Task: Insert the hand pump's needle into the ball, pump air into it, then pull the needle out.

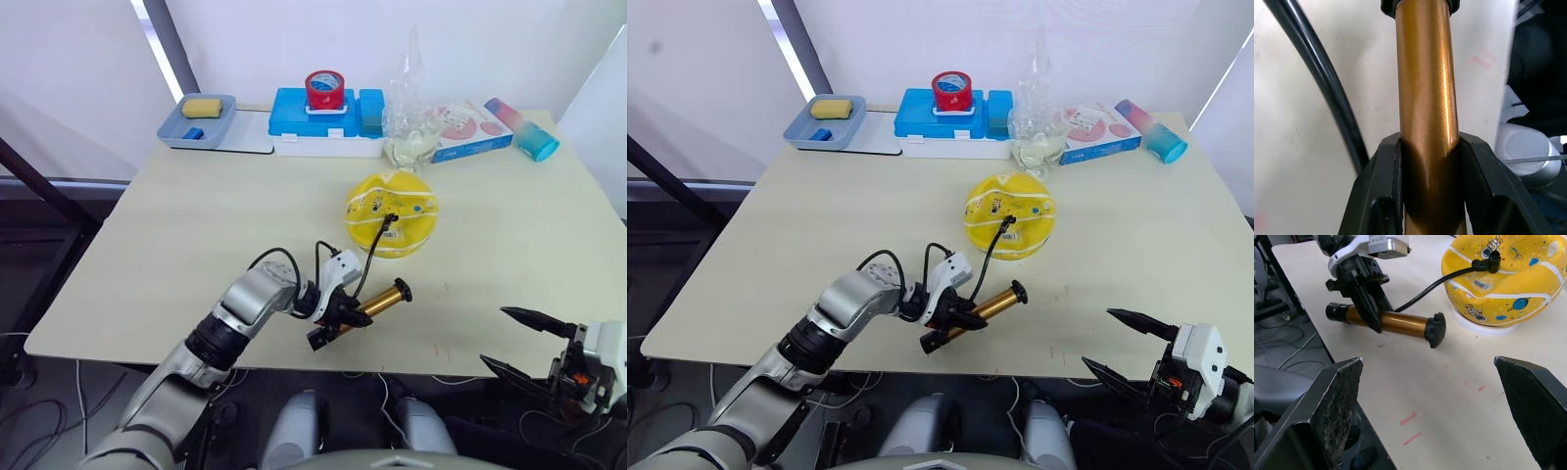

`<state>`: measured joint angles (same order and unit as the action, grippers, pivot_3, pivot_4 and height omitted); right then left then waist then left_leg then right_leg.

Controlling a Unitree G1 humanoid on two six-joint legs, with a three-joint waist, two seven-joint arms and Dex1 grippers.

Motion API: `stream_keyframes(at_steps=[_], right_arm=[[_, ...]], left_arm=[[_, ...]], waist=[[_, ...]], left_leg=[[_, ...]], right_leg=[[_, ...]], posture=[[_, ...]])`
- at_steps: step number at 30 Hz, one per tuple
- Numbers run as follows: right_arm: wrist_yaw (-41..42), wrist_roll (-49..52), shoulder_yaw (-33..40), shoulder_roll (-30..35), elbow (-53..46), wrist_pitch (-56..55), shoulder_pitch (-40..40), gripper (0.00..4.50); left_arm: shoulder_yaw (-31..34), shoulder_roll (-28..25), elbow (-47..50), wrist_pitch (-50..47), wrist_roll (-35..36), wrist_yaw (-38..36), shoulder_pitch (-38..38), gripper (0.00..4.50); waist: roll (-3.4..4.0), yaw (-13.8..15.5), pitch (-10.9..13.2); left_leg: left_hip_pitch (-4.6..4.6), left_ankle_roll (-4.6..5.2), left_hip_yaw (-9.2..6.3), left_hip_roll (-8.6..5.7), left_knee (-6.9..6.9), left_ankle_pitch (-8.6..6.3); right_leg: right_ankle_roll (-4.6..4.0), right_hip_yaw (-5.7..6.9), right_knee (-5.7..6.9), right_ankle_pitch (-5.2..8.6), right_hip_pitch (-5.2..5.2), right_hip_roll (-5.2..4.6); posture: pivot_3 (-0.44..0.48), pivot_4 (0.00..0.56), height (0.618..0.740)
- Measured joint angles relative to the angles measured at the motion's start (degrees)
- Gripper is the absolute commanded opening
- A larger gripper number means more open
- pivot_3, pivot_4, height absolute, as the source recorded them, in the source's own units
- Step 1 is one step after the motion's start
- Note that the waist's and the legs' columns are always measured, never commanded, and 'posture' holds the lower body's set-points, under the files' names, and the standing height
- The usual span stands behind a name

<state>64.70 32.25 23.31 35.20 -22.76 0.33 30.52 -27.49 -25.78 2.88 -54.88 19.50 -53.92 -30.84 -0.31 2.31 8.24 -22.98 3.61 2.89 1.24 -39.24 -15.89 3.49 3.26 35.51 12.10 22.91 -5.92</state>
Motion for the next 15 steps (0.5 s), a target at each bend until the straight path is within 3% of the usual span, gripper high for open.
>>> stream_keyframes(at_steps=[15], right_arm=[[-1.7, 3.0, 0.0, 0.0, -1.9, 1.8, -1.0, 4.5]], left_arm=[[4.2, 2.9, -5.6, 27.3, -0.1, -10.5, 5.7, 1.08]], waist=[[-0.02, 0.0, 0.0]], left_leg=[[-0.01, 0.0, 0.02, 0.0, 0.0, 0.0]], right_leg=[[-0.01, 0.03, -0.02, 0.0, 0.01, 0.0]], posture=[[0.0, 0.15, 0.737]])
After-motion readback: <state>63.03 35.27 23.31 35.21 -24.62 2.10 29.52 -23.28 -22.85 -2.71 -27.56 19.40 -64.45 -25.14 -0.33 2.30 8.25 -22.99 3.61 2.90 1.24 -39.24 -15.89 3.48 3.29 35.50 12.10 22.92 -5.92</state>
